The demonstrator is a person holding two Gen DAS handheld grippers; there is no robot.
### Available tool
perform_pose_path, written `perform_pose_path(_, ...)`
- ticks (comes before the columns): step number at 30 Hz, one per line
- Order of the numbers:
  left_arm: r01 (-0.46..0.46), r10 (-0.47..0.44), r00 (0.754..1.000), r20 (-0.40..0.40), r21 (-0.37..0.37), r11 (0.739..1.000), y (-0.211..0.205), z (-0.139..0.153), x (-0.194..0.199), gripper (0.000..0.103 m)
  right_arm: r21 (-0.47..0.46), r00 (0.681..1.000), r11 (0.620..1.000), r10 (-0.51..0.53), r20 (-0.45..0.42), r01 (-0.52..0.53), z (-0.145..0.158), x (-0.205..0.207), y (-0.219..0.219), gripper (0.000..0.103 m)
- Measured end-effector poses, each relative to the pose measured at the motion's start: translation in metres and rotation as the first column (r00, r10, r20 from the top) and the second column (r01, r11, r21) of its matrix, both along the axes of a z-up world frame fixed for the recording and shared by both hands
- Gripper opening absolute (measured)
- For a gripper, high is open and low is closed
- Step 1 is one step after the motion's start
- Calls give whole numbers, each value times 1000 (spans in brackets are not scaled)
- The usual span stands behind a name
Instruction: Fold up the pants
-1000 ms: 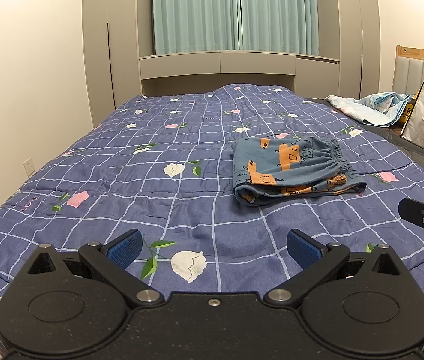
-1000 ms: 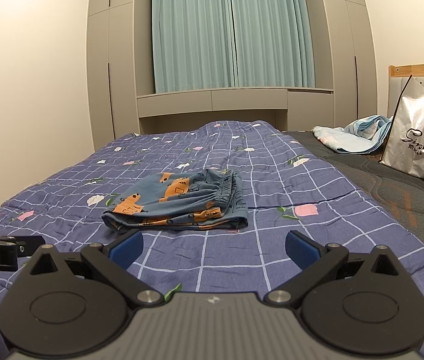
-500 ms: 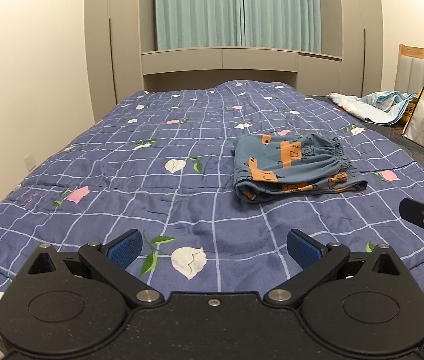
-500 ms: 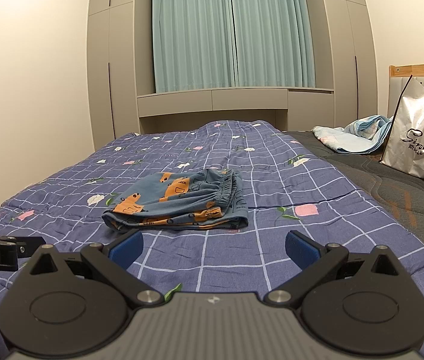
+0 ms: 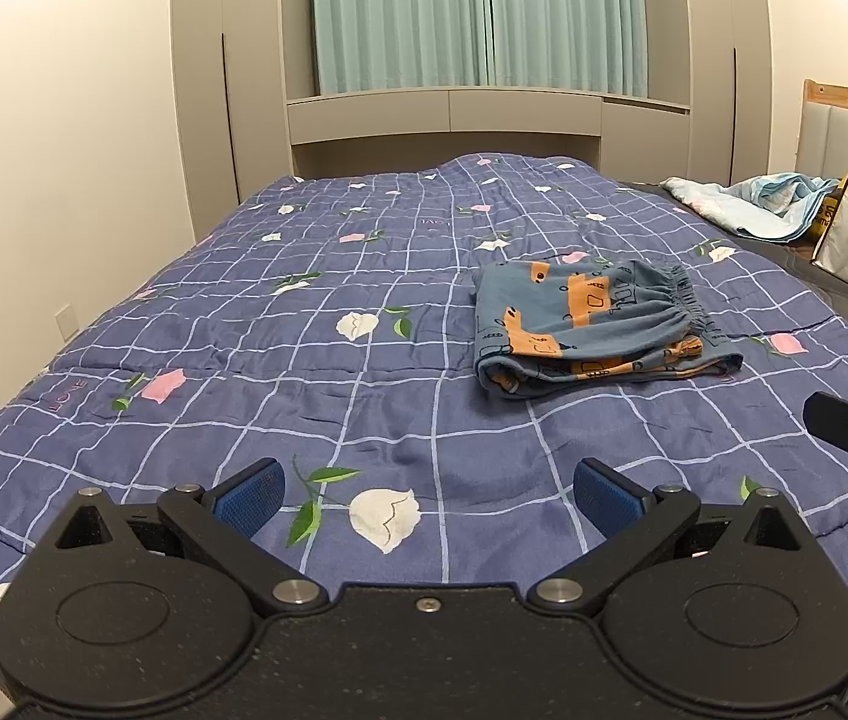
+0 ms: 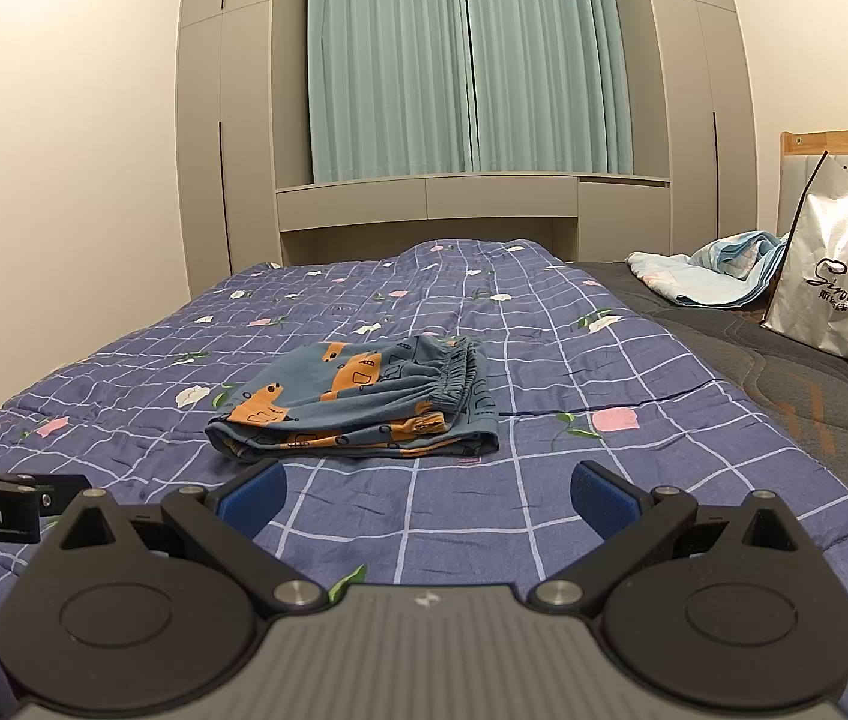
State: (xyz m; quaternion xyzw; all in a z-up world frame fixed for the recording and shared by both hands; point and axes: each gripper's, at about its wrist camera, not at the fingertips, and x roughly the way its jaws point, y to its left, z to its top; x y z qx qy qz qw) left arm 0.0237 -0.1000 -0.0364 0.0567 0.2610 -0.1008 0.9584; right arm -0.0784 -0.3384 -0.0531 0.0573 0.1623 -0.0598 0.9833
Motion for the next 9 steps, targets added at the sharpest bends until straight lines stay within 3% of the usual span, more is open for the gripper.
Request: perform_pose_path(9,4,-4,1000,4,1,1000,0,0,-1,102,1,1000,1000,1,-4,-1,1,2,-1,103)
